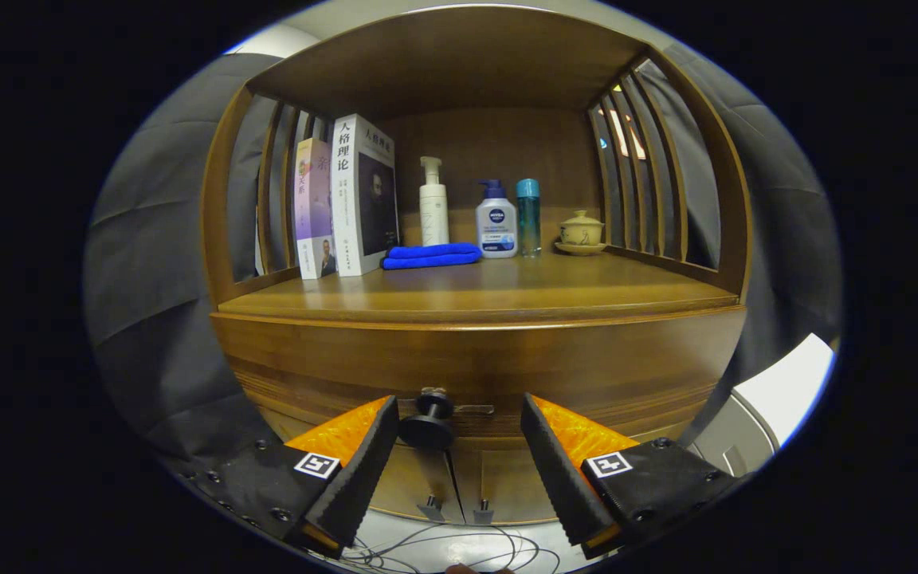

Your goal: Pull open the drawer, take out the items inside it, and place them on the countertop above the cabinet.

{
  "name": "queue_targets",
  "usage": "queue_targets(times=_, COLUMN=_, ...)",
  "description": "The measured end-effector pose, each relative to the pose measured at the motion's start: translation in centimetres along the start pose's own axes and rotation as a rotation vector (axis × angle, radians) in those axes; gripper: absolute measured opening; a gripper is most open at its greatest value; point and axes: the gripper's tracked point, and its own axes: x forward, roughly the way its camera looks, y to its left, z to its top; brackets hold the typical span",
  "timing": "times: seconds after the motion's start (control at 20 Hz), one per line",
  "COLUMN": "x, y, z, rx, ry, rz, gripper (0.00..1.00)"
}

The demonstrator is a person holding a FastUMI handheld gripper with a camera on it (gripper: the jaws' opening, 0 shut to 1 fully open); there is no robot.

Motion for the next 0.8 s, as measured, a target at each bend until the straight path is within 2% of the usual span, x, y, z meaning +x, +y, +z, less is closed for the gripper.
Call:
queue_targets(times=0.65, x=2.7, y=0.0, z=-1.9, rx=-0.048, ry=0.026, rz=-0.056, gripper=0.97)
queue_targets(times=0.75, x=2.8, y=0.1, z=-1.8, rx=-0.042, ry=0.021, rz=-0.066, gripper=0.96)
queue_targets(times=0.8, x=2.7, y=0.1, z=-1.7, rx=-0.040, ry=0.019, rz=-0.075, gripper=0.92)
